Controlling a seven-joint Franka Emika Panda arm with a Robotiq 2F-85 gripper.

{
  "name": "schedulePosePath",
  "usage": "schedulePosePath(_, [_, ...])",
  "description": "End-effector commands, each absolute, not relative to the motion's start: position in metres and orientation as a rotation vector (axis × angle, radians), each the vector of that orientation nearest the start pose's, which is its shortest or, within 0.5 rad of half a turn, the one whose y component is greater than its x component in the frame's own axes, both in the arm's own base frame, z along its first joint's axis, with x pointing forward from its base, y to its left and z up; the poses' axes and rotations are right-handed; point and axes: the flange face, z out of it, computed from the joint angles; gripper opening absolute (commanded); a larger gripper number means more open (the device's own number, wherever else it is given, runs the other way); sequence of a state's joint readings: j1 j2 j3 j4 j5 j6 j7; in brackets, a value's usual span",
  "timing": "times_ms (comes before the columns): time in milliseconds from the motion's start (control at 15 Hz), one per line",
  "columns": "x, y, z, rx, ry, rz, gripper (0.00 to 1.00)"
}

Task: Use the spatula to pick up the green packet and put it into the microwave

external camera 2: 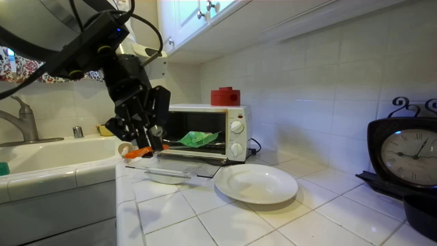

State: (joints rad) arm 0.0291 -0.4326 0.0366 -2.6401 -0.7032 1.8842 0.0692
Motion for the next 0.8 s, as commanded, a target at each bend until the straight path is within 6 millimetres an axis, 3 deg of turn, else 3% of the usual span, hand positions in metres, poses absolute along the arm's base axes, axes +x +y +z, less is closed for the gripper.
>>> schedulePosePath(0, [0.379, -0.01, 0.386, 2.421, 0.445, -0.306, 0.05])
schedulePosePath(733, [0.454, 0.022, 0.375, 2.434, 0.388, -0.297, 0.05])
